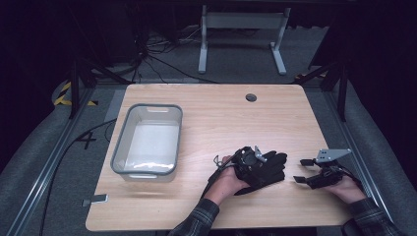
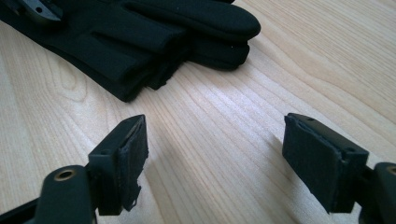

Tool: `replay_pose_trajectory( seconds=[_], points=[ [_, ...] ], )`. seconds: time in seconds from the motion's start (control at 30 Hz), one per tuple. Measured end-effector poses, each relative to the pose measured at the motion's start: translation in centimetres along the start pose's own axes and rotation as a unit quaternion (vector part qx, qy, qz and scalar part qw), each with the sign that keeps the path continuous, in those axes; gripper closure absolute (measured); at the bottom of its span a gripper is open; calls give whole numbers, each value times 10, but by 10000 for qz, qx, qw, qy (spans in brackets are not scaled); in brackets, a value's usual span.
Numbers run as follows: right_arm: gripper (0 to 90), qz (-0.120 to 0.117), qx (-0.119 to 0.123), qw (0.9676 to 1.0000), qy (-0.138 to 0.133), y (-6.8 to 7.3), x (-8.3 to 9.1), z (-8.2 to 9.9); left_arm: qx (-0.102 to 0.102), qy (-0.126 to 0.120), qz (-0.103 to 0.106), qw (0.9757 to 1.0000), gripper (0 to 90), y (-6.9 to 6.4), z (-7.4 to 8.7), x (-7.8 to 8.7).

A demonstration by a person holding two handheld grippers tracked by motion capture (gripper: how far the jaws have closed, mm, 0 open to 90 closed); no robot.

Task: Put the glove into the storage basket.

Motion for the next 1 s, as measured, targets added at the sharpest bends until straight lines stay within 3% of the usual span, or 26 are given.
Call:
replay_pose_trajectory(
  seconds=[0.07,0.17,0.3,0.43,0.57,0.63,0.83,1.0],
  points=[
    [232,-1,7,10000,3,0,0,0,-4,16,11,10000,133,1,1,0],
    [231,0,22,10000,6,0,0,0,146,-11,81,9999,135,3,4,-1],
    [232,-14,29,10000,4,0,0,0,89,-57,123,9999,187,4,4,0],
    [231,-11,36,10000,1,0,0,0,-30,-34,348,9994,364,0,3,3],
    [230,-15,58,10000,-20,0,0,1,-2,-19,513,9987,575,-2,2,5],
    [225,-24,60,10000,-34,0,0,1,106,-4,595,9982,626,-2,2,6],
    [213,-21,113,9999,-57,1,-1,2,256,24,538,9982,663,-3,-2,9],
    [212,-15,114,9999,-72,1,-1,2,233,45,443,9987,666,-6,-10,20]
  ],
)
Point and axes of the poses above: each handheld gripper's, and its own axes: x roughly backward along the jaws, z roughly out of its underside, y roughly to its left, the point moved 1 cm from there along -x, roughly forward along the jaws, and after that the axes turned 13 degrees about -y, right-handed, at the moved point
